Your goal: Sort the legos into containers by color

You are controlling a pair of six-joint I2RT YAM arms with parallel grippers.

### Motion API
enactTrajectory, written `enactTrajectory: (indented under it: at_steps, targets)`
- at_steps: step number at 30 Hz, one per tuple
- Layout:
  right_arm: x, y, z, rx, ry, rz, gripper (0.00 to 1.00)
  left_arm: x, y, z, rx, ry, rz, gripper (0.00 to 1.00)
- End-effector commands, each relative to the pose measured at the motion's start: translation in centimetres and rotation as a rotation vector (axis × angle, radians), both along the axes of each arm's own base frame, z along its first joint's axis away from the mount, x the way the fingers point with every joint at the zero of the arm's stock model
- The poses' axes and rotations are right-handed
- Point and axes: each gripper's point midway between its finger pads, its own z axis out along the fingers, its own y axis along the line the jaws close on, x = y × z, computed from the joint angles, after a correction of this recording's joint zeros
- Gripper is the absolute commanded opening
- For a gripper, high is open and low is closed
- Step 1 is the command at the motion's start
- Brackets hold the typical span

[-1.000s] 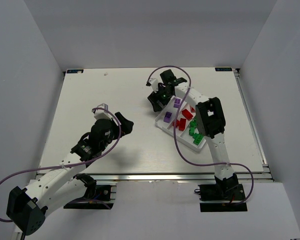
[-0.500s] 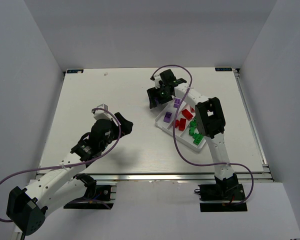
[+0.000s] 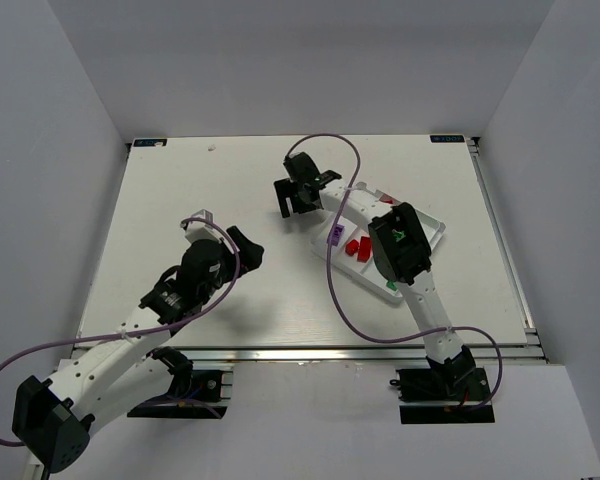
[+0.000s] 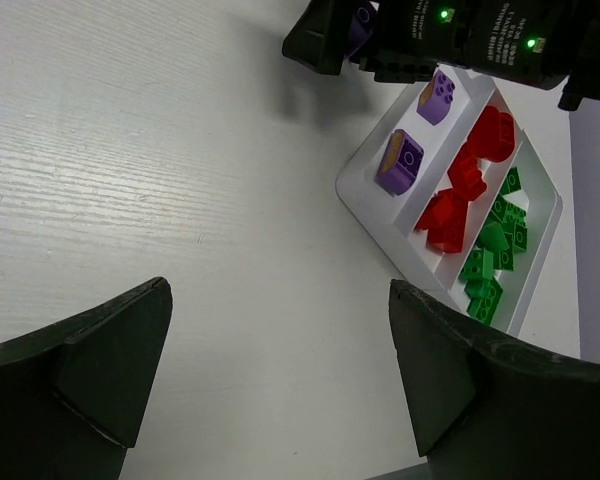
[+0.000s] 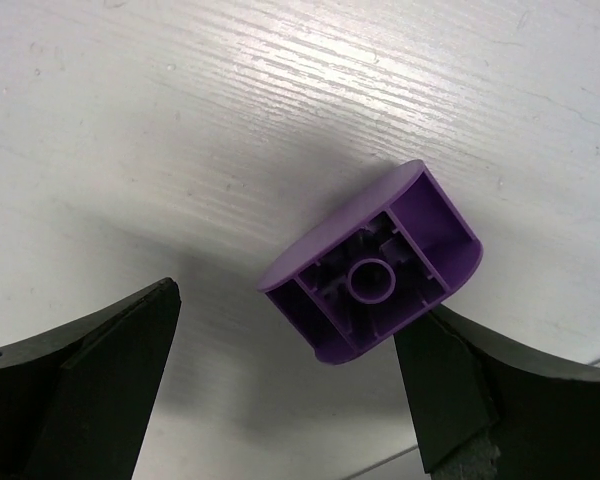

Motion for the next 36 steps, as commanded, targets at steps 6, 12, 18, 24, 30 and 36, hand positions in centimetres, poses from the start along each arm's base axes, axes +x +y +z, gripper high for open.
enactTrajectory:
  at_steps: [6,12,18,24,30,36]
  targets:
    - [2.0,-2.0,-1.9,-0.076,-0.069,-0.197,0.89,-0.2,0.7,1.0,-0.024,-0.016,0.032,0.98]
    - [3.2,-1.8,-1.5,-0.058,-0.108,-0.238,0.80,-0.2,0.6,0.9,-0.025,-0.013,0.033,0.98]
    - [3.3,-1.5,-1.4,-0.056,-0.112,-0.225,0.56,0.0,0.4,0.8,-0.022,-0.009,0.028,0.98]
    - [3.2,-1.0,0.7,-0.053,-0.139,-0.107,0.16,0.0,0.3,0.7,-0.023,-0.012,0.024,0.98]
    - [3.0,-0.2,8.8,0.168,-0.305,0.097,0.00,0.0,0.3,0.8,-0.038,-0.030,0.023,0.98]
    - [-4.0,-1.6,16.8,0.364,-0.496,0.688,0.00,-0.2,0.4,1.0,-0.050,-0.053,0.017,0.98]
